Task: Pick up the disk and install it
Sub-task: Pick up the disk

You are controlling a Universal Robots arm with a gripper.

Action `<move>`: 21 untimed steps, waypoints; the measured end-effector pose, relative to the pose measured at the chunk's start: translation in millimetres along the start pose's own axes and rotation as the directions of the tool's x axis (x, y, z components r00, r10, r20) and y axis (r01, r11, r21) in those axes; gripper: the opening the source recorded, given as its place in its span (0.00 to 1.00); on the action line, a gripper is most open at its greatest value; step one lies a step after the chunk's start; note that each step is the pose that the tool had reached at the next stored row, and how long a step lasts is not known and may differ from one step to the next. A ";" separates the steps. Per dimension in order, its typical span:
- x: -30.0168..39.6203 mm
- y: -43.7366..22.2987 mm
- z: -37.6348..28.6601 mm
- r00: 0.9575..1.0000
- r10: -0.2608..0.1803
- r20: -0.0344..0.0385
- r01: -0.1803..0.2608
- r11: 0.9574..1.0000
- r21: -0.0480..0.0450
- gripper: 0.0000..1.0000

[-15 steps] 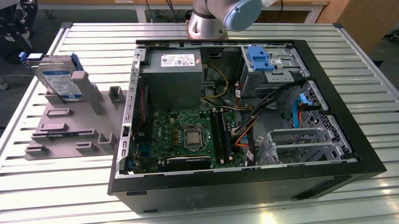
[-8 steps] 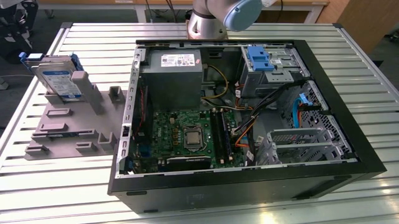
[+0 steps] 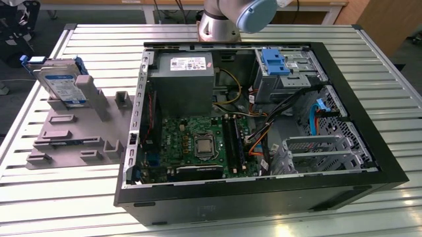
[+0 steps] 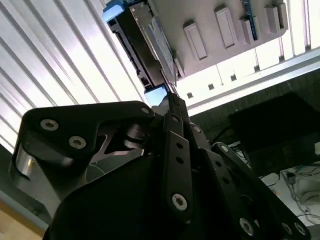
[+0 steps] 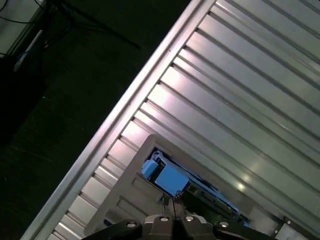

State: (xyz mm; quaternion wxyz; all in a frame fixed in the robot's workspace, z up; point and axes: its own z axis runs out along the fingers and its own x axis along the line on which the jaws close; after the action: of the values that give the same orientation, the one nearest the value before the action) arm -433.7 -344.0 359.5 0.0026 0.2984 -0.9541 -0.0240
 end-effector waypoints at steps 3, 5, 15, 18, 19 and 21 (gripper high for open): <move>0.0 0.0 0.3 0.998 -0.056 -0.003 0.056 0.998 -0.001 0.11; 0.0 -0.1 0.5 0.996 -0.091 -0.004 0.091 0.996 -0.001 0.11; 0.0 -0.1 1.2 0.963 -0.269 -0.013 0.269 0.963 -0.004 0.11; 0.0 -0.1 1.4 0.949 -0.316 -0.015 0.316 0.949 -0.005 0.11; 0.0 -0.1 1.4 0.944 -0.329 -0.015 0.329 0.944 -0.005 0.11; 0.0 -0.1 1.5 0.934 -0.356 -0.016 0.356 0.935 -0.006 0.11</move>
State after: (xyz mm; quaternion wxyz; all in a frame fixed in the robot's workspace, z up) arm -433.6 -344.0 358.0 0.0069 0.4663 -0.8843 -0.0230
